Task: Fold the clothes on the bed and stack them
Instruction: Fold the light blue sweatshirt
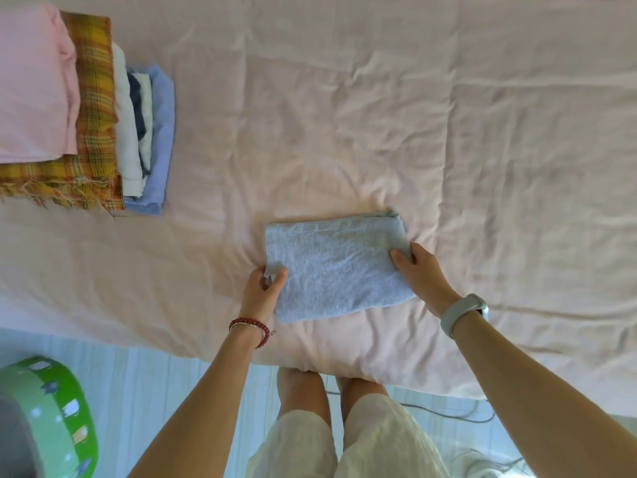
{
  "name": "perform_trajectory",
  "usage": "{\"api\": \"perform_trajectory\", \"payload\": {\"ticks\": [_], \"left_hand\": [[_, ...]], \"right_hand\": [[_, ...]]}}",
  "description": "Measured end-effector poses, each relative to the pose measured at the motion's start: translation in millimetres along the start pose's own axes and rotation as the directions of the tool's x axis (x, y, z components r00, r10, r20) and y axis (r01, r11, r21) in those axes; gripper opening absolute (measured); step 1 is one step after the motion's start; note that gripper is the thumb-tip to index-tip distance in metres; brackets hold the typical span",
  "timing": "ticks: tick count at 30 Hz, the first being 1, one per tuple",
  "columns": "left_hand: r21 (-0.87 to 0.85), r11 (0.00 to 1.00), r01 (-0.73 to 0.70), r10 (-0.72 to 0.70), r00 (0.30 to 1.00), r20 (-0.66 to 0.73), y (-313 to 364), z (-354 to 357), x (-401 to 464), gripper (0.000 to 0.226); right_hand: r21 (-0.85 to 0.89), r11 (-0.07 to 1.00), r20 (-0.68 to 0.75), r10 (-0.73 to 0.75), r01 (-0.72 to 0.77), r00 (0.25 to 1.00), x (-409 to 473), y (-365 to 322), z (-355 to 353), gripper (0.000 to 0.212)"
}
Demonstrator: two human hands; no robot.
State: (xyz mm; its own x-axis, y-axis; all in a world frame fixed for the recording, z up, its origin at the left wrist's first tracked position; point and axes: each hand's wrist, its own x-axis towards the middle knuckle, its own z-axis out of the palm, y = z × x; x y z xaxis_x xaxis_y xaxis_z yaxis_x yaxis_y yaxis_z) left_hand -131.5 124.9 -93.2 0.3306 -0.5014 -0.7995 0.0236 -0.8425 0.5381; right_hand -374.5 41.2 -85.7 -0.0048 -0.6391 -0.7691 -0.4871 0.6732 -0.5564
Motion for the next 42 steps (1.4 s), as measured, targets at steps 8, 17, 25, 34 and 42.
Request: {"api": "perform_trajectory", "payload": {"ticks": [8,17,25,34,42], "left_hand": [[-0.044,0.991,-0.123,0.111,0.973,-0.201,18,8,-3,0.027],[-0.042,0.882,-0.470,0.438,0.849,-0.295,114,-161,-28,0.025],[0.107,0.763,-0.638,0.585,0.610,-0.534,218,-362,0,0.027],[0.112,0.950,-0.292,0.311,0.836,-0.453,209,-422,109,0.035],[0.786,0.537,-0.307,0.812,0.440,-0.383,190,-404,107,0.049]], "right_hand": [[0.025,0.992,-0.128,-0.118,0.122,0.985,-31,-25,13,0.038],[0.076,0.924,-0.276,-0.341,0.374,0.899,-99,-159,110,0.033],[0.192,0.749,-0.293,-0.573,0.634,0.766,-104,-337,242,0.029],[-0.078,0.913,-0.140,-0.407,0.400,0.903,-31,-386,313,0.035],[-0.641,0.406,-0.222,-0.911,0.652,0.349,-34,-357,325,0.042]]}}
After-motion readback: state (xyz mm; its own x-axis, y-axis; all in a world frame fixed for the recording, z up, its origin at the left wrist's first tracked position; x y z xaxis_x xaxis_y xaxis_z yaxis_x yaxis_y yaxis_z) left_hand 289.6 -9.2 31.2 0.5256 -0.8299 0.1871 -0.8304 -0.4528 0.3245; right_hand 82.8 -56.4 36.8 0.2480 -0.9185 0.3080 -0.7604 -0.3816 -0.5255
